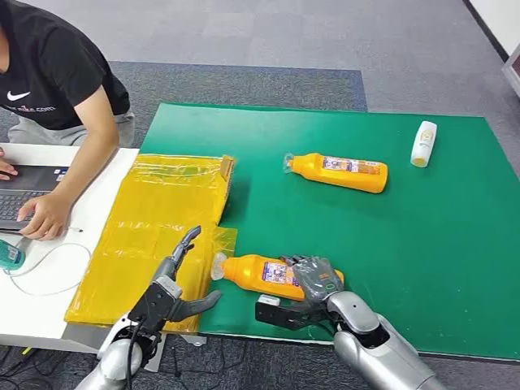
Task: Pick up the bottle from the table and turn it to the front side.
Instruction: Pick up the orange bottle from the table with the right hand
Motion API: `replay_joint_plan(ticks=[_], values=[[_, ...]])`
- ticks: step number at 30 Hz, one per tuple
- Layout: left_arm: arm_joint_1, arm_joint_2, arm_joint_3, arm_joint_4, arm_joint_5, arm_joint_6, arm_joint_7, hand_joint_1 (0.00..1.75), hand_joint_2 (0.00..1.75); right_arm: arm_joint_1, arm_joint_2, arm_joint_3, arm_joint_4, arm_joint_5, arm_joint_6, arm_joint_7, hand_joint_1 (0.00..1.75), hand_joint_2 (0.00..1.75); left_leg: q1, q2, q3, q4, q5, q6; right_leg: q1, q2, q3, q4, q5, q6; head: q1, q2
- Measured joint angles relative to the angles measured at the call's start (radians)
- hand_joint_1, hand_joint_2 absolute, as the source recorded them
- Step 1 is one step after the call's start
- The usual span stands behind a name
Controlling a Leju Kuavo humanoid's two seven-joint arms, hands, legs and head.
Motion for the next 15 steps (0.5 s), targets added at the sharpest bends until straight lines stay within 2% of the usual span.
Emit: replay_joint_plan(ticks=[2, 7, 11, 15], values=[[0.004, 0.000, 0.002, -0.002, 0.000, 0.005, -0.001, 0.00, 1.75, 0.018, 0.008, -0.026, -0.008, -0.030, -0.018, -0.020, 1.75, 1.75, 0.000, 0.000, 0.000, 0.000, 0.000, 0.000, 0.000, 0.000, 0.000, 0.000, 0.000, 0.000, 0.000, 0.000], [0.024, 0.000, 0.014, -0.021, 0.015, 0.027, -0.026, 0.00, 1.75, 0.123, 0.062, -0.156, -0.074, -0.200, -0.081, -0.131, 1.75, 1.75, 0.000, 0.000, -0.003, 0.000, 0.000, 0.000, 0.000, 0.000, -0.003, 0.000, 0.000, 0.000, 0.000, 0.000], [0.041, -0.004, 0.024, -0.045, 0.050, 0.061, -0.081, 0.00, 1.75, 0.219, 0.110, -0.244, -0.164, -0.387, -0.078, -0.205, 1.75, 1.75, 0.000, 0.000, -0.010, 0.000, 0.000, 0.000, 0.000, 0.000, -0.009, 0.001, -0.001, 0.000, 0.000, 0.000], [0.052, -0.011, 0.028, -0.071, 0.087, 0.096, -0.137, 0.00, 1.75, 0.263, 0.132, -0.294, -0.232, -0.458, -0.089, -0.232, 1.75, 1.75, 0.000, 0.000, -0.013, 0.000, 0.000, 0.000, 0.000, 0.000, -0.012, 0.001, -0.001, 0.000, 0.000, 0.000]])
